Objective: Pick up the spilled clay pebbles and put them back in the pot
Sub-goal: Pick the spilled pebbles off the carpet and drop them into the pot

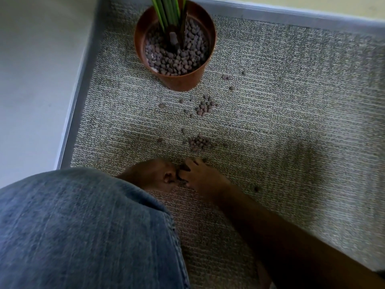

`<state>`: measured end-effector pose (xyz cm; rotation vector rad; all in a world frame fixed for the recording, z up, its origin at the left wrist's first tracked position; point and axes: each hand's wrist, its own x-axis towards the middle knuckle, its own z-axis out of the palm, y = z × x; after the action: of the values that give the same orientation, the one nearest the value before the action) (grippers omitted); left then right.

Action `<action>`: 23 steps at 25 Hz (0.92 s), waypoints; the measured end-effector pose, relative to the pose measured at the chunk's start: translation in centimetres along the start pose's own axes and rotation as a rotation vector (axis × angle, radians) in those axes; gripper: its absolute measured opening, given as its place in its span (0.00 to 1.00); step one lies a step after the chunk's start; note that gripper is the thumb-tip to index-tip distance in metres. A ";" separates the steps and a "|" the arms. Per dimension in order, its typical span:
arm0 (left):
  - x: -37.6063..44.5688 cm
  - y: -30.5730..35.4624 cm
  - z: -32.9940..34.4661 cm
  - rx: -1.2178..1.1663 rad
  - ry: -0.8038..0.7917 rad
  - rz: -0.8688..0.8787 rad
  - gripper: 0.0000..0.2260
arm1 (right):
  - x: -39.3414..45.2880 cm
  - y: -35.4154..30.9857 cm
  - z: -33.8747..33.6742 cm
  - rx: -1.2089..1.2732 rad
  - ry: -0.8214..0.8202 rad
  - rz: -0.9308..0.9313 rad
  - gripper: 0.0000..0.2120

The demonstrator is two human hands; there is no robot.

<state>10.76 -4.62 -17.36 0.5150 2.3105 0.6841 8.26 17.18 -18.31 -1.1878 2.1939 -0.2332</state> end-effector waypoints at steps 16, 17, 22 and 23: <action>1.5 0.4 -11.5 -0.562 0.673 -0.117 0.08 | 0.3 5.8 -10.3 0.589 0.054 0.214 0.09; 1.6 0.9 -12.6 -0.577 0.689 -0.096 0.08 | 0.3 6.3 -11.8 0.653 0.080 0.235 0.09; 3.5 2.0 -18.1 -0.488 0.898 -0.077 0.07 | 0.6 7.8 -20.9 0.916 0.274 0.141 0.09; 4.0 2.1 -18.8 -0.473 0.931 -0.100 0.06 | 0.9 7.7 -22.6 0.934 0.314 0.104 0.09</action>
<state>-4.65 -7.16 -6.00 -0.2036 2.7992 1.6150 -11.03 17.88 -4.19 -0.5195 1.9668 -1.2984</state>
